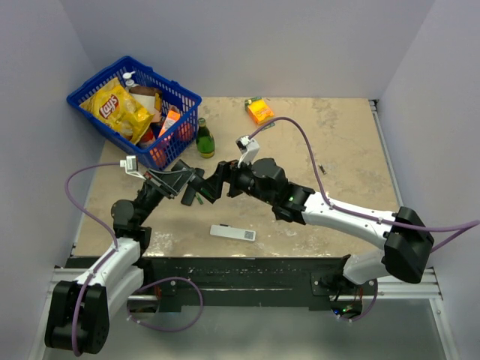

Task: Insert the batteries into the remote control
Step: Load the battery into the remote control.

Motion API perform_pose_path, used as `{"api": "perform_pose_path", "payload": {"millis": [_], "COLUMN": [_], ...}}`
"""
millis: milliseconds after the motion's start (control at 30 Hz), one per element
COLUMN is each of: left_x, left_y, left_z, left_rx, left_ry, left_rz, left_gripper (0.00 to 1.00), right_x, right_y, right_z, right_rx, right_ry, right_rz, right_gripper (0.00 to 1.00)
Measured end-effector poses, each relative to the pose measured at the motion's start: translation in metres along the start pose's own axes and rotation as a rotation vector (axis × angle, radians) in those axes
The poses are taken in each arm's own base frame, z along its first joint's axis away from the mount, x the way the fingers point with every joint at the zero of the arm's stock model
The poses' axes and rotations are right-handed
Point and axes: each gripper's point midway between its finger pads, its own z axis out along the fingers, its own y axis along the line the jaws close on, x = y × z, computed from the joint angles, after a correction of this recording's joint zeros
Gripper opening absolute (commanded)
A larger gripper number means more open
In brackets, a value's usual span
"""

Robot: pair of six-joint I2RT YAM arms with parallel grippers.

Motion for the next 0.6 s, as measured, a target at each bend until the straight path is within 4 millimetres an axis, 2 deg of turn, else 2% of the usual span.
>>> {"api": "perform_pose_path", "payload": {"millis": [600], "left_x": [0.0004], "left_y": [-0.0025], "left_z": [-0.0002], "left_rx": [0.011], "left_ry": [0.004], "left_rz": [0.006], "left_gripper": [0.00], "right_x": [0.0071], "right_y": [-0.0030], "right_z": [0.0041], "right_rx": [0.009], "right_ry": [0.019], "right_rz": [0.025], "right_gripper": [0.91]}}
